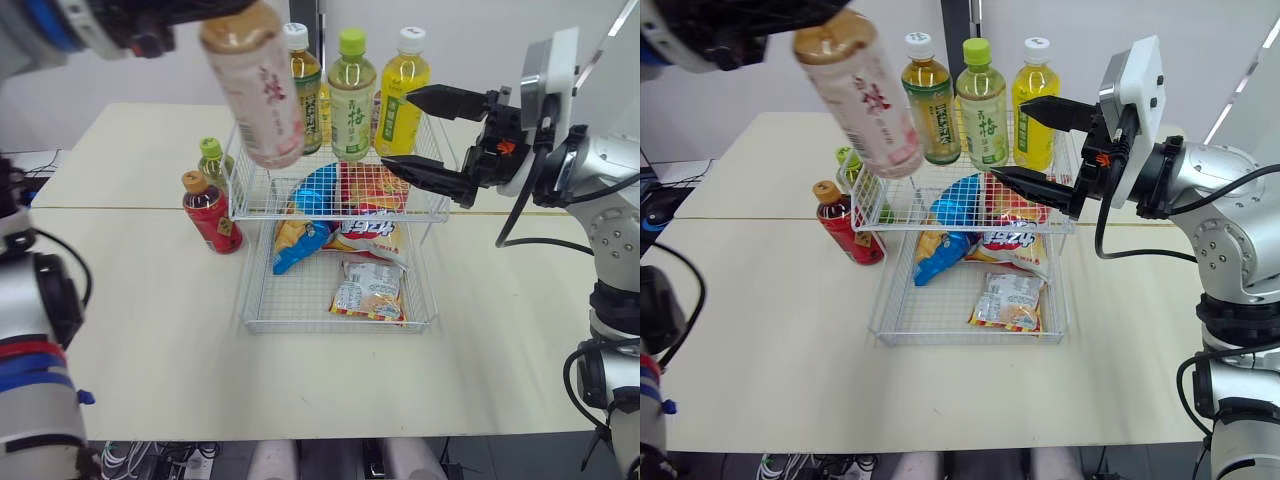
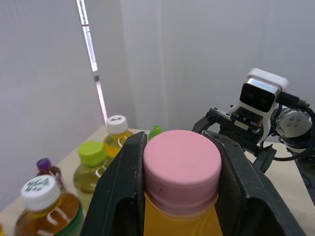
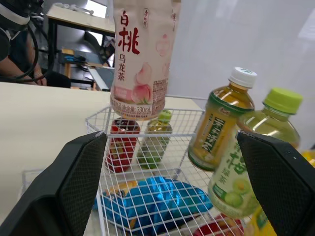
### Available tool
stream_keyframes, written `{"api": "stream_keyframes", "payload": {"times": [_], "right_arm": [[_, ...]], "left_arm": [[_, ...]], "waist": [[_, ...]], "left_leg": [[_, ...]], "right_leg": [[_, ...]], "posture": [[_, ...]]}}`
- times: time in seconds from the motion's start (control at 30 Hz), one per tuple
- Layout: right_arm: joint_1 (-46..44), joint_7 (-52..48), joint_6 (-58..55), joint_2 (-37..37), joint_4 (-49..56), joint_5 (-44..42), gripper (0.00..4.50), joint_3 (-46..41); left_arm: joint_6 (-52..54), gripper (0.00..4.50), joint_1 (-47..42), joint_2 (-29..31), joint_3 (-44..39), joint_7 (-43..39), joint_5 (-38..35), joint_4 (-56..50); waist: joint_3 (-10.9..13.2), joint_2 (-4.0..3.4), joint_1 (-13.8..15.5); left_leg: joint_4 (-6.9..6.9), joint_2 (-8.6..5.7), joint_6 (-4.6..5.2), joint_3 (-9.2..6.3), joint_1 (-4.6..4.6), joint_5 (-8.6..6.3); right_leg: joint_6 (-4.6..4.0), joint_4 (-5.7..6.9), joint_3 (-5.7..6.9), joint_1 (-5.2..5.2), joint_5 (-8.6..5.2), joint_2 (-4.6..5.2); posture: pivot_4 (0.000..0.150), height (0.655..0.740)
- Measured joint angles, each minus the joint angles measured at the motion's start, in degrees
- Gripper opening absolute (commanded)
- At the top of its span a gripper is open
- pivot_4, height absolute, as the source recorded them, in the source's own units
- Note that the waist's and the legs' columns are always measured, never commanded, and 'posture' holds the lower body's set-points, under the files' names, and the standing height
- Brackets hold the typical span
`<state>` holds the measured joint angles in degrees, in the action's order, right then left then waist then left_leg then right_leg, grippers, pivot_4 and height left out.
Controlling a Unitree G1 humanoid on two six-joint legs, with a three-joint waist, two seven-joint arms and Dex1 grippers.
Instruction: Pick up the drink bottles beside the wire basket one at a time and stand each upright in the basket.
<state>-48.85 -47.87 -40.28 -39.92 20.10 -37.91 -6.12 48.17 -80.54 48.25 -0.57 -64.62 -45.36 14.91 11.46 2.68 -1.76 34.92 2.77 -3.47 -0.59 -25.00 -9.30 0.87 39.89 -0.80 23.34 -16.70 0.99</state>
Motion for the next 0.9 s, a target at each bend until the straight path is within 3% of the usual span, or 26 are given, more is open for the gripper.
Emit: {"api": "stream_keyframes", "payload": {"times": [0.23,0.4,0.73,0.9], "right_arm": [[4.44,6.09,-5.34,-2.92,7.26,-3.03,4.5,-4.27],[5.82,9.98,-8.51,-4.67,11.43,-5.67,4.5,-6.85],[7.3,14.48,-11.51,-6.9,14.06,-9.56,4.5,-8.64],[7.66,15.76,-11.61,-7.11,14.47,-10.8,4.5,-8.87]], "left_arm": [[-9.8,1.37,2.84,-14.97,5.04,0.9,8.77,1.13],[-15.38,1.37,2.85,-24.52,7.86,7.23,16.74,5.46],[-19.49,1.37,0.6,-30.15,6.79,9.7,21.12,12.72],[-17.78,2.89,0.6,-30.57,5.03,8.19,20.27,12.4]], "waist": [[0.02,-0.06,-0.09],[0.02,-0.06,-0.01],[0.03,-0.12,-0.09],[0.03,-0.12,-0.1]], "left_leg": [[0.02,-0.03,0.01,0.02,0.01,0.0],[0.03,-0.09,0.01,0.04,0.0,0.0],[0.02,-0.09,0.02,0.07,0.02,0.0],[0.02,-0.09,0.02,0.07,0.02,0.0]], "right_leg": [[-0.06,0.05,-0.05,-0.01,0.03,0.01],[-0.02,0.03,-0.08,-0.01,0.02,0.04],[0.03,0.02,-0.09,-0.01,-0.01,0.02],[0.03,0.02,-0.1,-0.01,-0.01,0.02]], "posture": [[0.15,0.74],[0.15,0.74],[0.15,0.74],[0.15,0.74]]}}
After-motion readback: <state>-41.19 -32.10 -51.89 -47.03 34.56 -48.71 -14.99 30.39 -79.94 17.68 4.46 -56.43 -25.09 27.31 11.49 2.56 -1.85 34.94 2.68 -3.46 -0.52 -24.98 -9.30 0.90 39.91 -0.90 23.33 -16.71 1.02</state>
